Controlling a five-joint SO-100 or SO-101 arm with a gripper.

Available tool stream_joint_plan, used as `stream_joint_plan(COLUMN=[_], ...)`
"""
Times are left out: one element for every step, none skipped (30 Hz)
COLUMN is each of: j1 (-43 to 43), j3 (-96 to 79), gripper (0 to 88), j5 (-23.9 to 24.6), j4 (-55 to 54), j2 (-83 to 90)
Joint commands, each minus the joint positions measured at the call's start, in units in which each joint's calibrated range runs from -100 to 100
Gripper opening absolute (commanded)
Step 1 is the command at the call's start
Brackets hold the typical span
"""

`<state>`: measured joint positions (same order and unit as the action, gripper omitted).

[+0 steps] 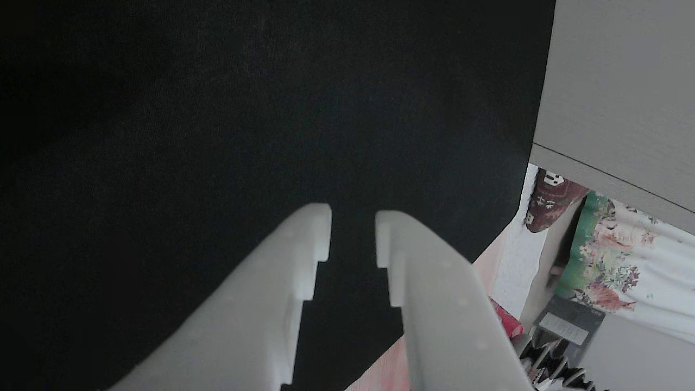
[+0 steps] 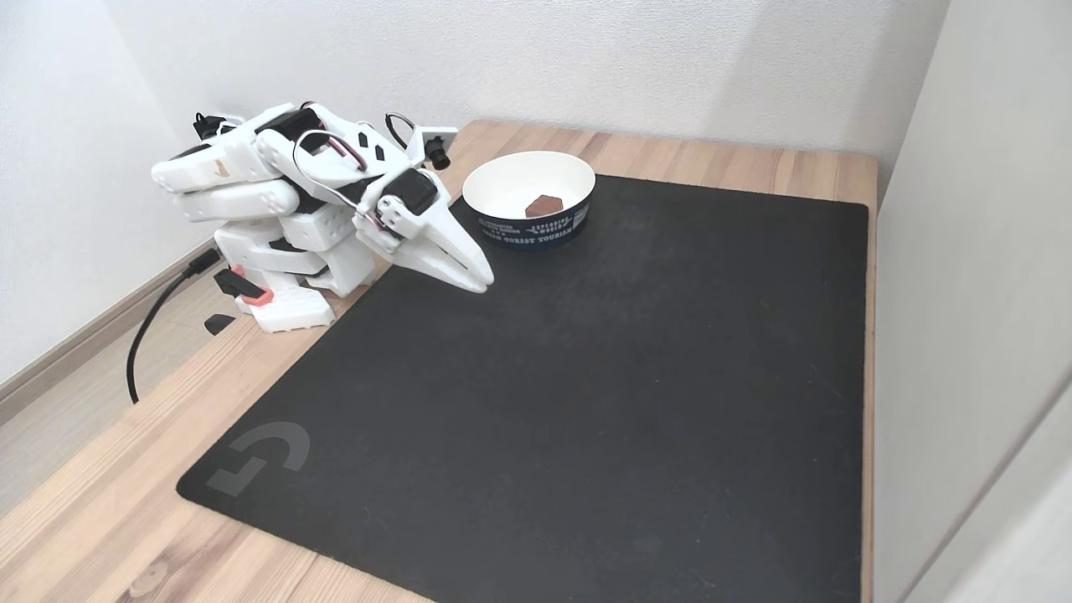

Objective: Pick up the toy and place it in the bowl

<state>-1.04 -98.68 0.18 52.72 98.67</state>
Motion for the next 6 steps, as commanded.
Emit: stream_joint_plan(j1=[-0.1, -0.1, -0.1, -0.1, -0.1, -0.1], j3=[-0.8, -0.8, -0.8, -0.8, -0.8, -0.8], gripper=[2.5, 2.5, 2.5, 2.5, 2.5, 2.5], j5=[-0.1, -0.1, -0.1, -0.1, -0.1, -0.1], j4=[0.2, 0.2, 0.2, 0.2, 0.2, 0.2], j2=[0.7, 0.7, 0.7, 0.7, 0.7, 0.7])
